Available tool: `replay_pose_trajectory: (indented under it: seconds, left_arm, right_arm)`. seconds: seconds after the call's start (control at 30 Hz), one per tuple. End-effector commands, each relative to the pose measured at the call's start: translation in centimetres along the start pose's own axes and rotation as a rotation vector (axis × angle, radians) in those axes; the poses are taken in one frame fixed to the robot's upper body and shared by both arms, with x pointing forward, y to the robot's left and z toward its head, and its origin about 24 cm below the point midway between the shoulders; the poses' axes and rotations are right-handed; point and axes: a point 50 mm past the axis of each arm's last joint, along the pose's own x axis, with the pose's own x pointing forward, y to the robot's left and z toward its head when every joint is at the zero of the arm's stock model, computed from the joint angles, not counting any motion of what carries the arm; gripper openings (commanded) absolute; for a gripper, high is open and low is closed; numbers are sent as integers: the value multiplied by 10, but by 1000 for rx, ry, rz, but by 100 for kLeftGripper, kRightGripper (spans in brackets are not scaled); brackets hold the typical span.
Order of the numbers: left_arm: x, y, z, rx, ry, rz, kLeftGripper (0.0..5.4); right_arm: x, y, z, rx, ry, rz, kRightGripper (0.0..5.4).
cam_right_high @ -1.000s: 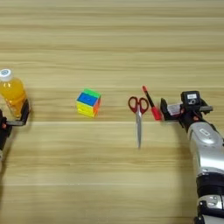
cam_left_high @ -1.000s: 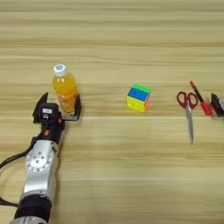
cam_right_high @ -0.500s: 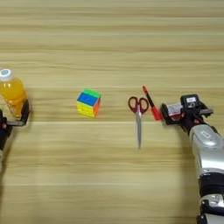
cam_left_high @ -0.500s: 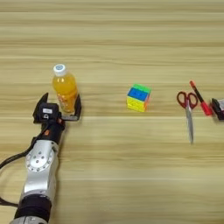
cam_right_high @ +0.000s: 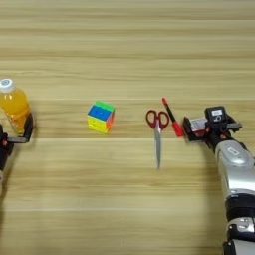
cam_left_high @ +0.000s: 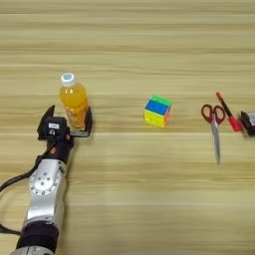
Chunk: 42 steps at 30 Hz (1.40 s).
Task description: Move the objects on the table
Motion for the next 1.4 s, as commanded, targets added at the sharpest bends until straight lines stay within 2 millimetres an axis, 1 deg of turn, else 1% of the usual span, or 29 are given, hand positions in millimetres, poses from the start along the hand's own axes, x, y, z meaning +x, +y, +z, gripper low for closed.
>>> replay_pose_trajectory:
  seconds: [0.03,0.37,0.6,0.7,1.03,1.1,1.2,1.4]
  left_arm:
    - [-2,2,-2,-4,16,3,540]
    - [-2,2,-2,-4,16,4,540]
    - [-2,2,-2,-4,17,4,540]
    - [-2,2,-2,-3,17,5,540]
    - [-2,3,-2,-3,18,7,540]
    - [-2,3,-2,-4,18,9,540]
    - [-2,3,-3,-5,20,9,540]
    - [-2,3,-3,-7,21,7,540]
  right_arm:
    - [1,0,-4,-7,27,7,536]
    - [1,6,-6,-15,36,36,536]
    - [2,7,-16,-22,86,52,536]
    - [3,4,-21,-18,114,45,536]
    - [2,7,-25,18,146,97,536]
    - [2,7,-25,33,145,105,536]
    - [3,12,-23,111,146,147,536]
    - [5,12,-15,128,99,126,536]
